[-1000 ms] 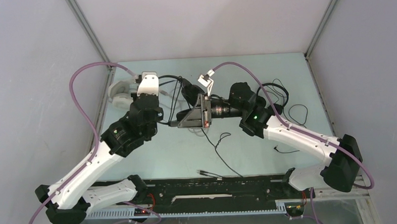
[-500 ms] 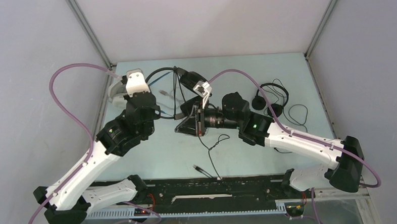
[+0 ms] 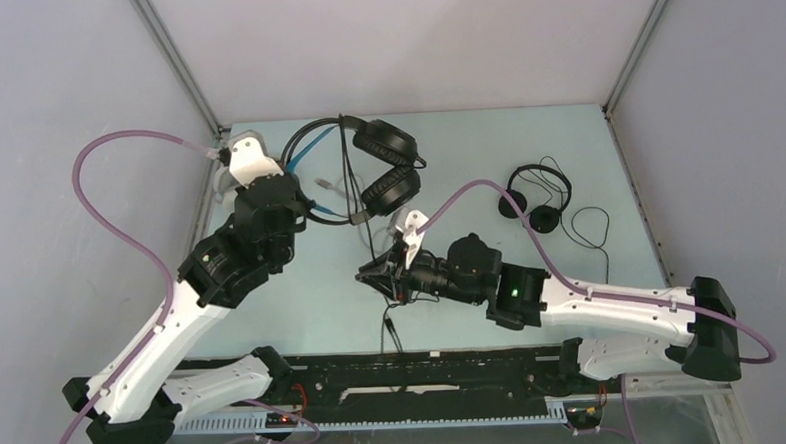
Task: Wrap the headphones
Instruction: Wrap the headphones cable around the headphones.
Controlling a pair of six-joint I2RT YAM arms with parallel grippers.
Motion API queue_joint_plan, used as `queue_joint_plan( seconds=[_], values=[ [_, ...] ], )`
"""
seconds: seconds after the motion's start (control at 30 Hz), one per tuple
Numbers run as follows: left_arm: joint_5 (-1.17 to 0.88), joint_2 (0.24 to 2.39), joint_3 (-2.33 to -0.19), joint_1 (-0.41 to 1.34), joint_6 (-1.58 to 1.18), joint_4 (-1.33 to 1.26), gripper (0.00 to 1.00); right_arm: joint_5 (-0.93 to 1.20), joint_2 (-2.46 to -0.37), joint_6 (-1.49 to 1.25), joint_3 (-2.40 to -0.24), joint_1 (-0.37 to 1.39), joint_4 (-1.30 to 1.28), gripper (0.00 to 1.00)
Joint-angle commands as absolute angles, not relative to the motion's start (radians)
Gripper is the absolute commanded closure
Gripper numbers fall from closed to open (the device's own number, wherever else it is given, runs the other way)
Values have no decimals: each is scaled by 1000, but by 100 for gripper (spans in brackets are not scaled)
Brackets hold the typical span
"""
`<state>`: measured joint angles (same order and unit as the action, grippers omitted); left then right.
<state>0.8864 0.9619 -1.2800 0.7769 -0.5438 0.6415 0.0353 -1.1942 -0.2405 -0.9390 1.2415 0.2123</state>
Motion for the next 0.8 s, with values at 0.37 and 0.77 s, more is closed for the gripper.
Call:
queue_joint_plan(
  seconds=[0.37, 0.77],
  values=[
    [718, 920, -1387, 753, -724, 549, 100, -190, -1264, -20, -744, 1313, 601, 77],
    [703, 914, -1392, 747, -730, 551, 100, -195, -1431, 57, -640, 1313, 919, 60]
  ],
)
